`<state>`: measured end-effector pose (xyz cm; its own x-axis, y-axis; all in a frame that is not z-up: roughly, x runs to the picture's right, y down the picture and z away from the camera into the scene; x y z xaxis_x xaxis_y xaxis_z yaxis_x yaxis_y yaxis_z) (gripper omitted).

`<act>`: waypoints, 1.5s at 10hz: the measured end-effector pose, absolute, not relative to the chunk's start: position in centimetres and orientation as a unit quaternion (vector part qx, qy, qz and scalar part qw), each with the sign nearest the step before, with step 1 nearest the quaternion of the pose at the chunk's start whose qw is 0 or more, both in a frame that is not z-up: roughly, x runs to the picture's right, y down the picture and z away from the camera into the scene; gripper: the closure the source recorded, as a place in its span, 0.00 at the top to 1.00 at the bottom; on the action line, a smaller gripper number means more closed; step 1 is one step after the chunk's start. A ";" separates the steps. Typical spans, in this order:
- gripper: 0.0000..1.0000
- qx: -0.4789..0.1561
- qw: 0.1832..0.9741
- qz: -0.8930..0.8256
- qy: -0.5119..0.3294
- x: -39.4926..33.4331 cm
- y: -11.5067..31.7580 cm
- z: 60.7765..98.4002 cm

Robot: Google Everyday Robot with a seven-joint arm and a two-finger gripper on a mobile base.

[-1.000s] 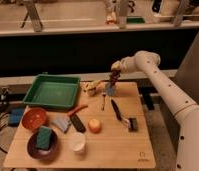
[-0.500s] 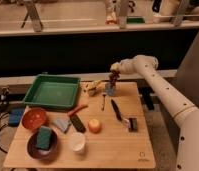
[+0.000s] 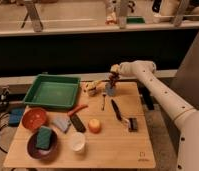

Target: Place grapes in plastic cup

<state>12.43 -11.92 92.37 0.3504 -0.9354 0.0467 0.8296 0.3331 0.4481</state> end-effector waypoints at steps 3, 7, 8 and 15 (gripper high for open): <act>0.00 0.185 0.796 -0.558 -0.146 12.3 -11.4 92.8; 0.00 0.194 0.790 -0.560 -0.153 12.0 -10.6 93.3; 0.00 0.196 0.790 -0.561 -0.155 11.9 -10.5 93.3; 0.18 0.188 0.780 -0.572 -0.170 11.6 -9.2 93.8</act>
